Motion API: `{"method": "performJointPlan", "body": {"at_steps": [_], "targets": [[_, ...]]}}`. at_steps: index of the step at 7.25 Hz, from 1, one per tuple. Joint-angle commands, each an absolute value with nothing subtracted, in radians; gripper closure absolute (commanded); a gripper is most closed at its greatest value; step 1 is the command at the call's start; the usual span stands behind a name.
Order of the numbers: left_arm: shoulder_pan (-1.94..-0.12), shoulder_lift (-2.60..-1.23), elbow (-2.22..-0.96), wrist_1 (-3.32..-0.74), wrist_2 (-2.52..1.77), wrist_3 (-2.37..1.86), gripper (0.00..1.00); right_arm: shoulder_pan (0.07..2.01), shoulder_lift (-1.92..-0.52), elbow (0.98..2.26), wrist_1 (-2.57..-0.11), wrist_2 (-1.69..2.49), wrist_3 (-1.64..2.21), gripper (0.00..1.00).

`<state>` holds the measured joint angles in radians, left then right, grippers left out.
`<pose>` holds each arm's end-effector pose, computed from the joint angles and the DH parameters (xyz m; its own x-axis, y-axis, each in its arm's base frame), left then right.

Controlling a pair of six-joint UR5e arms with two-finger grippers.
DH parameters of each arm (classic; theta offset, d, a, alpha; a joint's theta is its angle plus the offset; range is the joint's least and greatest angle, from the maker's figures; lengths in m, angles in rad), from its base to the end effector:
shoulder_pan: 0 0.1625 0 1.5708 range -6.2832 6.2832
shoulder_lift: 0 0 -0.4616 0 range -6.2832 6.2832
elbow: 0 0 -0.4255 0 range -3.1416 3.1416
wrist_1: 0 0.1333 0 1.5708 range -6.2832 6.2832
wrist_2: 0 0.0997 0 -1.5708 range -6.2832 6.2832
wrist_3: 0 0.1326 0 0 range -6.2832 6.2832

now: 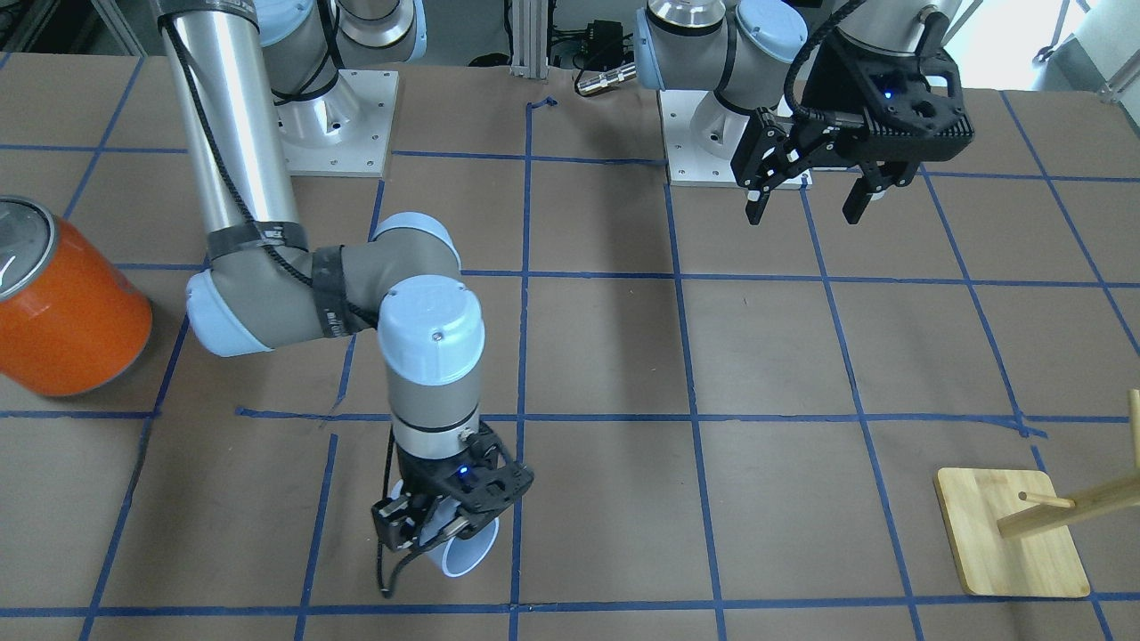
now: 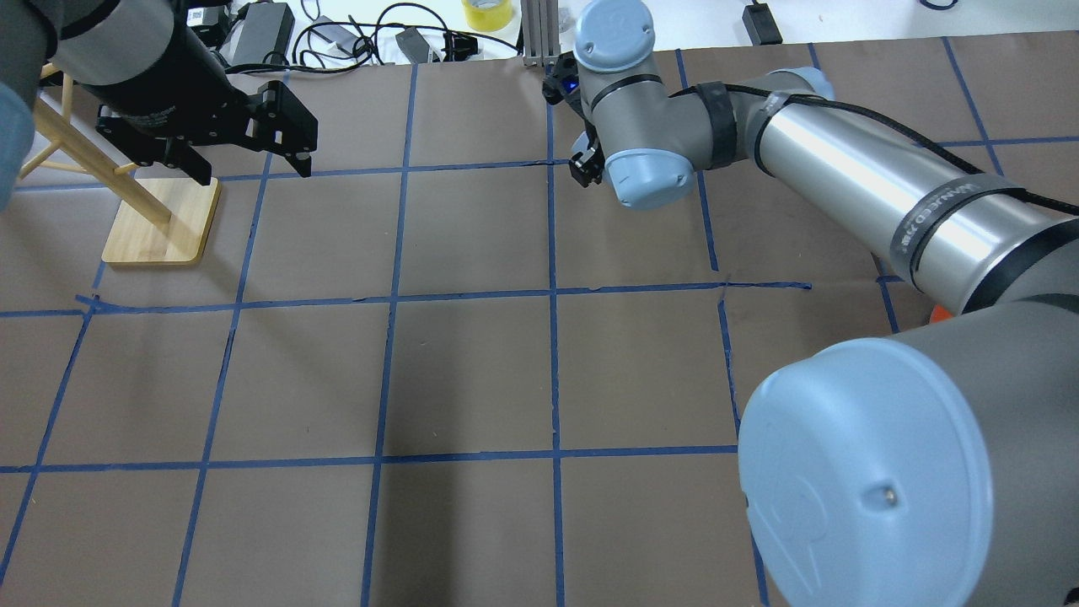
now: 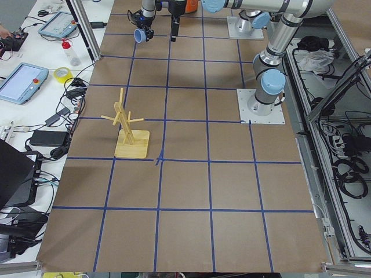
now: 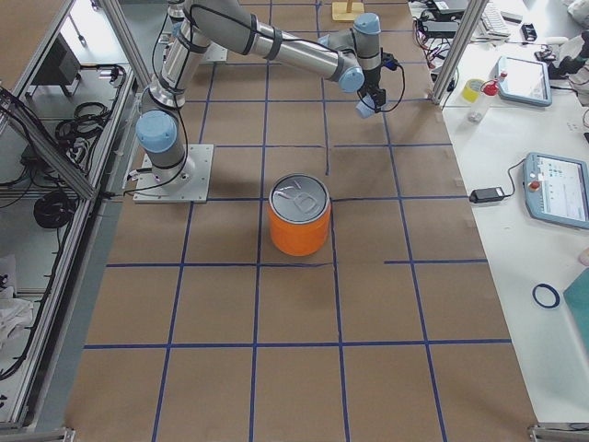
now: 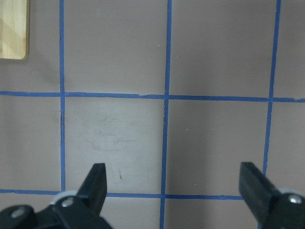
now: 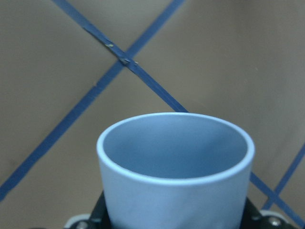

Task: Flip cup
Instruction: 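Lift the white cup and carry it toward the left gripper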

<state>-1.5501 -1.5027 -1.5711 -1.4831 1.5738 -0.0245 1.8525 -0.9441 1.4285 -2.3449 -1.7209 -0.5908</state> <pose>-0.1223 -0.5148 0.5363 -0.9990 -0.0454 0.0008 -0.0449 0.9869 -0.1549 0.3259 -0.7180 0.2411 -0.6503 -0.7070 0.2781 -0.7569 0.6343 -0.1574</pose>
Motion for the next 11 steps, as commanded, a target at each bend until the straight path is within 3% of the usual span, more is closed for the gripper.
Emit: {"method": "performJointPlan", "body": {"at_steps": [1, 6, 9, 11], "targets": [[-1.549, -1.505, -1.569, -1.483, 1.574, -0.025, 0.00, 1.958, -0.937, 1.431, -2.378, -1.723, -0.861, 0.94], [-1.551, -1.508, -1.569, -1.483, 1.574, -0.025, 0.00, 2.066, -0.905, 1.456, -2.388, -1.690, -1.023, 0.90], [-1.551, -1.506, -1.569, -1.483, 1.572, -0.025, 0.00, 2.072, -0.902, 1.459, -2.378, -1.678, -1.012, 0.76], [-1.551, -1.506, -1.571, -1.483, 1.572, -0.025, 0.00, 2.082, -0.899, 1.460, -2.369, -1.658, -1.009, 0.72]]}}
